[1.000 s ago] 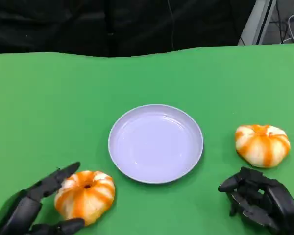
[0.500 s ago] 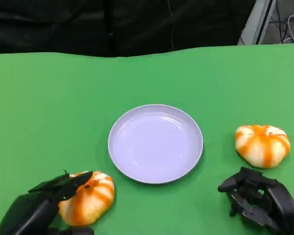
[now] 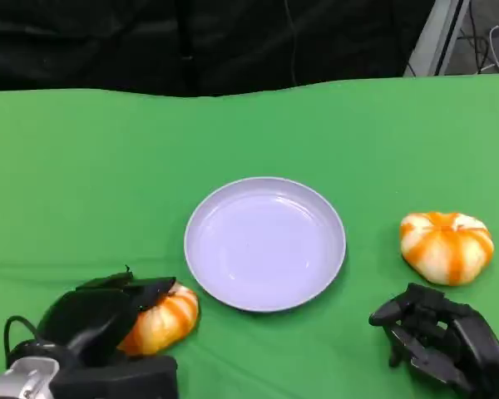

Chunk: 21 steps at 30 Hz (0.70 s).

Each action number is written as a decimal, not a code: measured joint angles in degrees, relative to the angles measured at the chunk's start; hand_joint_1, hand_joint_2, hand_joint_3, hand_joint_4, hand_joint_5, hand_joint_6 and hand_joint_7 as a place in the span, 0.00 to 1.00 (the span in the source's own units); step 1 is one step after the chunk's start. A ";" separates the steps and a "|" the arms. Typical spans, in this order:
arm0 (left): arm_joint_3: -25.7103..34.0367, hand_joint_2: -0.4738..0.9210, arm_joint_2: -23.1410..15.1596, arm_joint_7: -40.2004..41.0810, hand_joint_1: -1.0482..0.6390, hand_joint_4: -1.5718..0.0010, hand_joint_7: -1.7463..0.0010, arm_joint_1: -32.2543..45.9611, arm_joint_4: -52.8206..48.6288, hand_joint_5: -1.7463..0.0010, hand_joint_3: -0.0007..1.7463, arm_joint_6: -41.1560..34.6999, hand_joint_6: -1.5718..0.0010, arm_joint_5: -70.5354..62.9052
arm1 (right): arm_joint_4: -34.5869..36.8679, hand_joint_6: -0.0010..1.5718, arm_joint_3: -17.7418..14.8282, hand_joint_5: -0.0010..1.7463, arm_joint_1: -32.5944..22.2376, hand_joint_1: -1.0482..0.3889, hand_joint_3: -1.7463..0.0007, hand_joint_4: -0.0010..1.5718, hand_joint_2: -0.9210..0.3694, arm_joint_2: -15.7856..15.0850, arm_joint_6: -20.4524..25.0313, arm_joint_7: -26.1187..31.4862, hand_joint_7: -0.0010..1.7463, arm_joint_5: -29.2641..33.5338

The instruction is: Grasp the bread from the table and place it into the plate.

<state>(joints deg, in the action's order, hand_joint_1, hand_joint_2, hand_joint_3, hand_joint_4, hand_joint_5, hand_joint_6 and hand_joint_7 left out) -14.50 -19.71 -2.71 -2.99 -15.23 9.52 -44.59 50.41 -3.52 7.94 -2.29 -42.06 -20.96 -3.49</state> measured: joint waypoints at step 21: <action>-3.13 1.00 -0.47 1.63 0.52 0.70 0.99 -3.51 -3.94 0.98 0.09 -2.88 0.72 4.63 | -0.25 0.49 0.01 1.00 -0.35 0.53 0.75 0.42 0.00 0.04 0.01 -0.16 0.59 -0.08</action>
<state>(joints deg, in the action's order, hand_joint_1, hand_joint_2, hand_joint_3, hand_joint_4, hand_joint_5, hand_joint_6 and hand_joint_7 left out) -17.63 -20.19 -1.08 -6.50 -19.17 6.64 -39.96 50.16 -3.51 7.59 -2.24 -42.04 -21.11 -3.57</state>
